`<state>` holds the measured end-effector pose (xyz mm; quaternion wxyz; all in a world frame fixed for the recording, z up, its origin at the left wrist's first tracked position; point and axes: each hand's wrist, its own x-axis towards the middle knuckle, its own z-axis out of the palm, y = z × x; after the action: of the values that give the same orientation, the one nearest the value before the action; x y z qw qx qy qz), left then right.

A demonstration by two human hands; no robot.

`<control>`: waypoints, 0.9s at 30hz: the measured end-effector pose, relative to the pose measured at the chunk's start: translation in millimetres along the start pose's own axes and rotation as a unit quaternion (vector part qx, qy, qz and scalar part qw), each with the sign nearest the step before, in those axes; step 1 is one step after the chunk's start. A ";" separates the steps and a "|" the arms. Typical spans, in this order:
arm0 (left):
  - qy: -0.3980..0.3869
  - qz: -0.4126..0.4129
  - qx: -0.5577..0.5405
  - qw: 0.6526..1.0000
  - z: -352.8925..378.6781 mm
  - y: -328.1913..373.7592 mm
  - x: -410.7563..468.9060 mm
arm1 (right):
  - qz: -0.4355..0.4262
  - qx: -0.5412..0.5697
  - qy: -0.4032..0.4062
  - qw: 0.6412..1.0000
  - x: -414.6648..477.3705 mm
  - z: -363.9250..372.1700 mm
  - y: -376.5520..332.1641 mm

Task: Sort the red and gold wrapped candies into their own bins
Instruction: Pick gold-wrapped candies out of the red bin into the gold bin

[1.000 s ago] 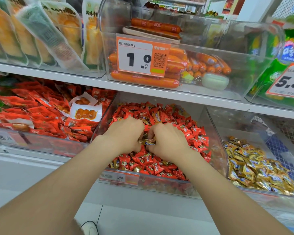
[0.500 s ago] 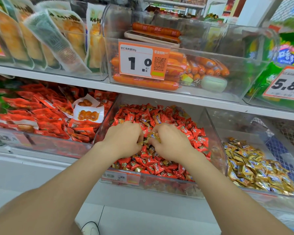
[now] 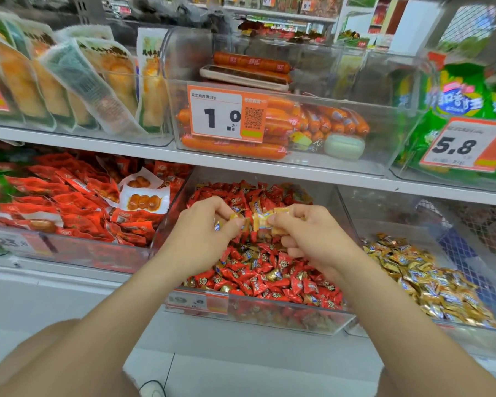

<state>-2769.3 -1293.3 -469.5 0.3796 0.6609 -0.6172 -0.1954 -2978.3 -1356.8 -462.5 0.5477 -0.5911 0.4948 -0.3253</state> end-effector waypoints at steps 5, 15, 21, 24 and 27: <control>0.000 -0.035 -0.161 0.986 21.6 24.5 -8.1 | 0.051 0.120 0.037 0.991 -22.8 -37.4 -8.1; -0.104 0.053 -0.203 0.972 101.8 122.6 -27.4 | 0.033 -0.164 0.238 0.957 -59.1 -175.4 43.2; -0.097 0.210 0.035 0.972 193.8 169.0 0.1 | 0.025 -0.331 0.105 0.937 -70.0 -229.9 84.5; -0.145 0.222 0.144 0.953 230.3 174.8 16.5 | -0.010 -0.294 0.130 0.947 -76.9 -249.2 91.3; -0.202 0.240 0.235 0.920 240.4 179.9 23.6 | -0.013 -0.259 0.195 0.946 -80.0 -253.9 92.2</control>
<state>-3060.3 -1369.7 -483.6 0.1160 0.5094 -0.8492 -0.0774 -3258.5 -1355.9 -491.5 0.2645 -0.6438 0.6514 -0.3021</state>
